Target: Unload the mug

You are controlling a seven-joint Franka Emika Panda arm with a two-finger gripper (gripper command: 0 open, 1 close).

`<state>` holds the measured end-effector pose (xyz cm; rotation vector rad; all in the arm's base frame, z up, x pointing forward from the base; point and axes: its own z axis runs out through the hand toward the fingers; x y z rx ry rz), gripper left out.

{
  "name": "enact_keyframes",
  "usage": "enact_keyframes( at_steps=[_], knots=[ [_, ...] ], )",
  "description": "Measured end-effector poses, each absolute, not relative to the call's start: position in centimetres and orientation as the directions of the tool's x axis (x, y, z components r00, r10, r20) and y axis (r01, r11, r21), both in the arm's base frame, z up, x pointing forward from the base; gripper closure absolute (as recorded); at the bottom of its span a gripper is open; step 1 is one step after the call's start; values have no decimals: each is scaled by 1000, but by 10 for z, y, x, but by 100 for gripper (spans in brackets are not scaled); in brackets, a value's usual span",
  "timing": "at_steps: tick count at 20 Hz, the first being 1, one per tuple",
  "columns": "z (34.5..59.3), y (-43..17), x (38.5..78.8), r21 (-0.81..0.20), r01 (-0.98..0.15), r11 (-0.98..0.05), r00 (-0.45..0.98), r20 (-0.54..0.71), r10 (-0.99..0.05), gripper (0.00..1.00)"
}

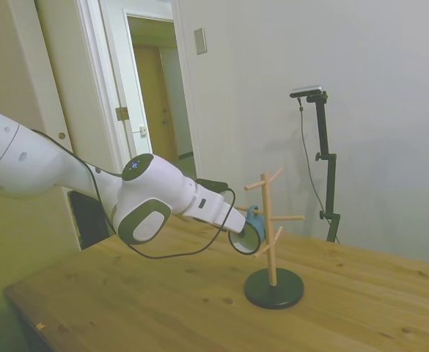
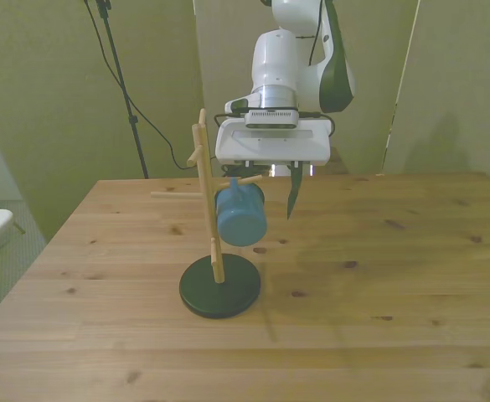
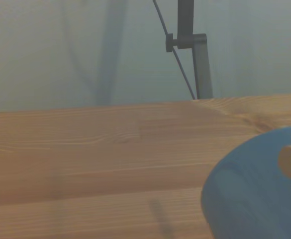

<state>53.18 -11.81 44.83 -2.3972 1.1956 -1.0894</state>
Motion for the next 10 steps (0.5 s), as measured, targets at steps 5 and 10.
enact_keyframes(
  at_steps=[5, 10],
  knots=[
    [448, -118, 532, -511, -580, -634, 386, 513, -767, 100],
    [448, -117, 532, -513, -579, -634, 387, 512, -767, 100]
  ],
)
